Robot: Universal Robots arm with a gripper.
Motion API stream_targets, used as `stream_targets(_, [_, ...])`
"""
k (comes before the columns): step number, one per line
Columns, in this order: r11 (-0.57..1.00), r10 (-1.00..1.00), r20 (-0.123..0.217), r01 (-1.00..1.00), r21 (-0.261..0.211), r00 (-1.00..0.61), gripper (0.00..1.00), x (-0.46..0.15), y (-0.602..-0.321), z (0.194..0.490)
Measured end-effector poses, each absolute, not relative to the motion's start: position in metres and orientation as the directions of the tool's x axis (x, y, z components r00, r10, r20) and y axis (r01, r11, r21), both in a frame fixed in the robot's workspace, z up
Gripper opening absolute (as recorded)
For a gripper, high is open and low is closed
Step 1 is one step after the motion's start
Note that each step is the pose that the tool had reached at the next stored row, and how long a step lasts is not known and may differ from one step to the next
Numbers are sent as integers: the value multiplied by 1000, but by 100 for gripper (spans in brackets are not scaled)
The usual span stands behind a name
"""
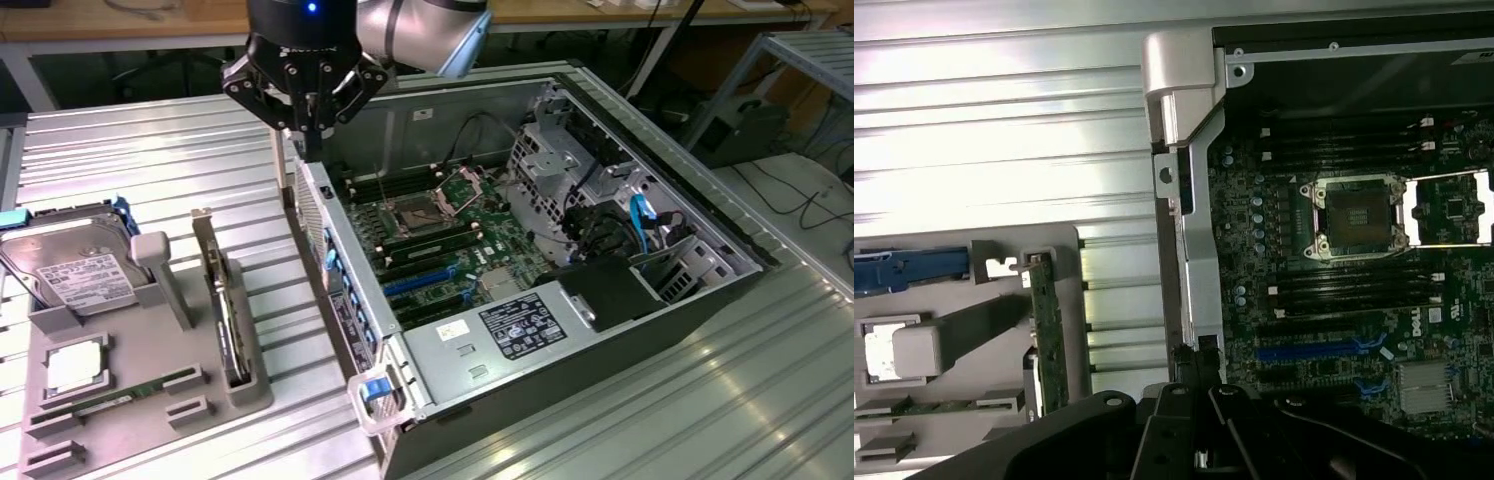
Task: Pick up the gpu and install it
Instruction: 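Reach for the gpu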
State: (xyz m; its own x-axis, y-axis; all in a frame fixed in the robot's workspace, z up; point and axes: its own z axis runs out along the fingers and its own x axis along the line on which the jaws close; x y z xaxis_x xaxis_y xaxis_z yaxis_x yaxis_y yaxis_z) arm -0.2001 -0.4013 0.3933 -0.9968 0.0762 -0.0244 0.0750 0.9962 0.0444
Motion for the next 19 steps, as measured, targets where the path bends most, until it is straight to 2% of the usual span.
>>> stream_targets(19, [996,76,-24,75,44,-997,11,-219,-403,393])
